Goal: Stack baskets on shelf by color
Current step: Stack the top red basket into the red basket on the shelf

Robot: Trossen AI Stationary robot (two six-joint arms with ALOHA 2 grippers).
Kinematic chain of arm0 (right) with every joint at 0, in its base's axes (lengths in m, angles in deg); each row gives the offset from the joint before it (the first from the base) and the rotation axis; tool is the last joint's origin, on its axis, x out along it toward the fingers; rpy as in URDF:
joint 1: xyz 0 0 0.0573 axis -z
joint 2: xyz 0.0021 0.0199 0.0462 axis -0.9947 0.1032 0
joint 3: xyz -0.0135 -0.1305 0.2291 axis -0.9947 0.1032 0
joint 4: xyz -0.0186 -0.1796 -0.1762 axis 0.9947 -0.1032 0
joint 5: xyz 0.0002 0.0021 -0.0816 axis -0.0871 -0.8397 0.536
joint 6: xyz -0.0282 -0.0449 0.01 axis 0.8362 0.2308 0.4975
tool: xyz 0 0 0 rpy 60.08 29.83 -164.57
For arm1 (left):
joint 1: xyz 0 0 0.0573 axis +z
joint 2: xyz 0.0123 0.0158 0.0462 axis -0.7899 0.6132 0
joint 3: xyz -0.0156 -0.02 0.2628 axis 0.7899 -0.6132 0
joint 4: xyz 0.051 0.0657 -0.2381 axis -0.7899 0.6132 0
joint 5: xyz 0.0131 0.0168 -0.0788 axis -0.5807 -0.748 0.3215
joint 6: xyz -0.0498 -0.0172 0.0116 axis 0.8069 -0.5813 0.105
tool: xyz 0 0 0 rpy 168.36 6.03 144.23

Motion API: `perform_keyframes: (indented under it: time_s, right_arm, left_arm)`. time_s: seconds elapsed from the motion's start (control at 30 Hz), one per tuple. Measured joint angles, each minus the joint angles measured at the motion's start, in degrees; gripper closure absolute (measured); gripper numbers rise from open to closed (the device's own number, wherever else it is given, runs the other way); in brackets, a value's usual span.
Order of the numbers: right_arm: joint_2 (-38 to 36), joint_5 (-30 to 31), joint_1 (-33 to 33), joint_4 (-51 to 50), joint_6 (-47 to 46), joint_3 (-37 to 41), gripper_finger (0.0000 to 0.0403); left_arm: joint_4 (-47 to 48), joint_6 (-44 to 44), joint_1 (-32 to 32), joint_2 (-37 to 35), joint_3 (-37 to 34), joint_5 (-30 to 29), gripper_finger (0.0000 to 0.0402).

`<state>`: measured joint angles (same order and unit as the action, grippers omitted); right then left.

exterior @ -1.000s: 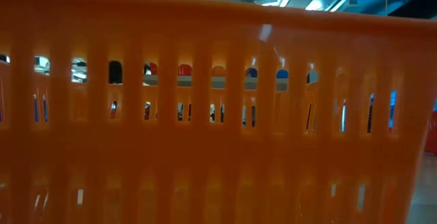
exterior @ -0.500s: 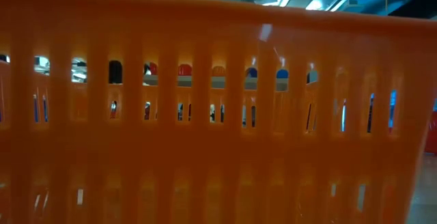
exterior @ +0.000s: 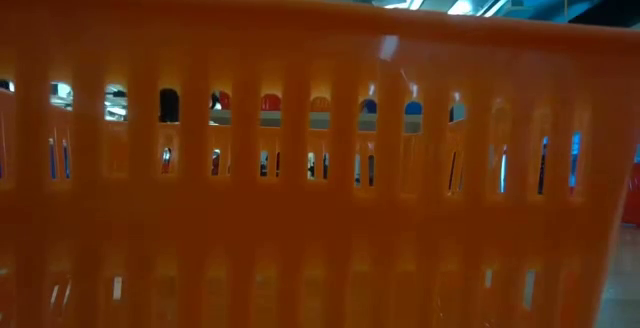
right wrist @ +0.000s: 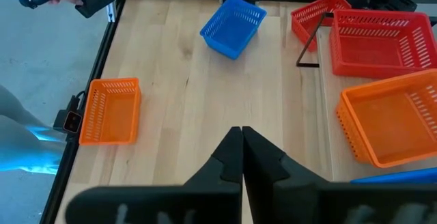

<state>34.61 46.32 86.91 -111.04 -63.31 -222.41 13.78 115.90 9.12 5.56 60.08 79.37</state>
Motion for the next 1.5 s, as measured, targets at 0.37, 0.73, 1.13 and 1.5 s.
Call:
perform_keyframes:
  time_s: [0.37, 0.73, 1.13, 1.5]
  right_arm:
    - [0.02, 0.0, -0.01, 0.17, 0.0, 0.0, 0.0402]
    - [0.02, 0.0, -0.02, 0.17, -1.18, 0.0, 0.0402]
    - [0.02, 0.0, -0.01, 0.15, -0.15, 0.0, 0.0402]
    - [0.02, 0.45, -0.02, 0.13, 0.22, 0.0, 0.0402]
  left_arm:
    - [-0.08, 0.53, -0.17, 2.96, -0.01, 1.85, 0.0298]
    - [-0.61, -5.94, -0.17, 6.78, -0.01, 2.43, 0.0306]
    - [0.09, -13.7, 0.22, 5.64, 0.02, 1.82, 0.0399]
    - [10.76, -21.2, 0.31, -9.51, 4.64, -3.61, 0.0401]
